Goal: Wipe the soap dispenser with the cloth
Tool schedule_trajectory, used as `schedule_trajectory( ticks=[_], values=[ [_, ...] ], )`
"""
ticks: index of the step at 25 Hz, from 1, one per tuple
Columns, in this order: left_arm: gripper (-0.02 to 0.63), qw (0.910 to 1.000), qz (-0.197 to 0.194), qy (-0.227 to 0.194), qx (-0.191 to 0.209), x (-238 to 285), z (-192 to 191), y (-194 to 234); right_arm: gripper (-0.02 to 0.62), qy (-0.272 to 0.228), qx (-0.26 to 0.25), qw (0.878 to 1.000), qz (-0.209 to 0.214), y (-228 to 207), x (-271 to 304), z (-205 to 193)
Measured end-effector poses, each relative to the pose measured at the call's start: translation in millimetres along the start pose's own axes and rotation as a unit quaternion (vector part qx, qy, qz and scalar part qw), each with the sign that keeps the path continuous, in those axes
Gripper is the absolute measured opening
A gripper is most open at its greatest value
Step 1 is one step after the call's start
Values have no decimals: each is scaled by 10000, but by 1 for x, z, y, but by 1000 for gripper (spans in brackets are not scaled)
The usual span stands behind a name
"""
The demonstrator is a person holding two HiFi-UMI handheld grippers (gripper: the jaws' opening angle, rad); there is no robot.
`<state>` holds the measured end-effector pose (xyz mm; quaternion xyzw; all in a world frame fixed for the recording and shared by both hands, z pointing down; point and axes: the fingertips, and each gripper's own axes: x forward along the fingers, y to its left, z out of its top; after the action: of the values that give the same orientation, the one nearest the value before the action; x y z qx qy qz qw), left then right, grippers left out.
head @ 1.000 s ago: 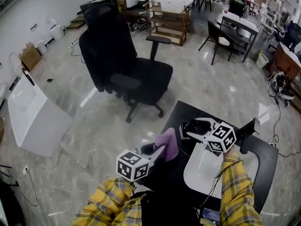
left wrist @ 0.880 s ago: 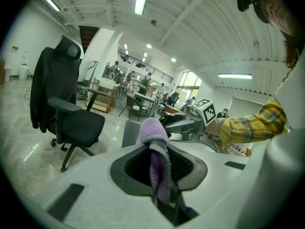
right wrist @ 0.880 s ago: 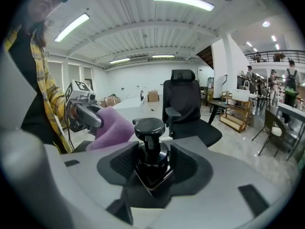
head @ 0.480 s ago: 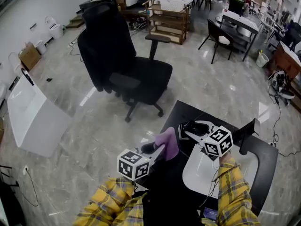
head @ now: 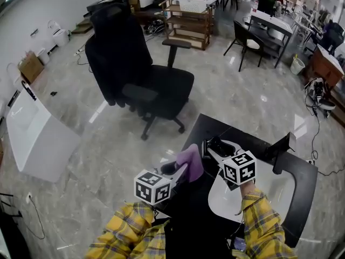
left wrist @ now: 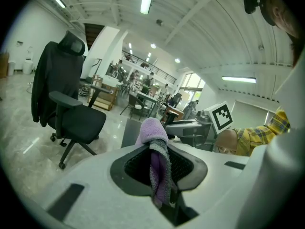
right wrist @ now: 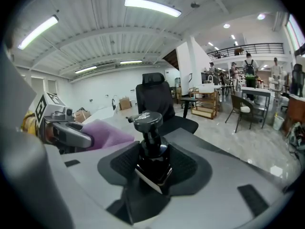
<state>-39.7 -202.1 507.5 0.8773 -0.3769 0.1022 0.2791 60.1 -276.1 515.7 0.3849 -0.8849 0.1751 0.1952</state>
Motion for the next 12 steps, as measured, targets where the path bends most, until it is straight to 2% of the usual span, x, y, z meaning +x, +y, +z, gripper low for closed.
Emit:
schedule_trajectory(
  ticks=[7, 12],
  values=[
    [64, 9999, 85, -45, -116, -6, -1, 5, 186, -193, 446, 9958, -770, 2, 1, 1],
    [64, 9998, 134, -90, -146, -10, -2, 6, 186, -291, 900, 9869, -1310, 2, 0, -1]
  ],
)
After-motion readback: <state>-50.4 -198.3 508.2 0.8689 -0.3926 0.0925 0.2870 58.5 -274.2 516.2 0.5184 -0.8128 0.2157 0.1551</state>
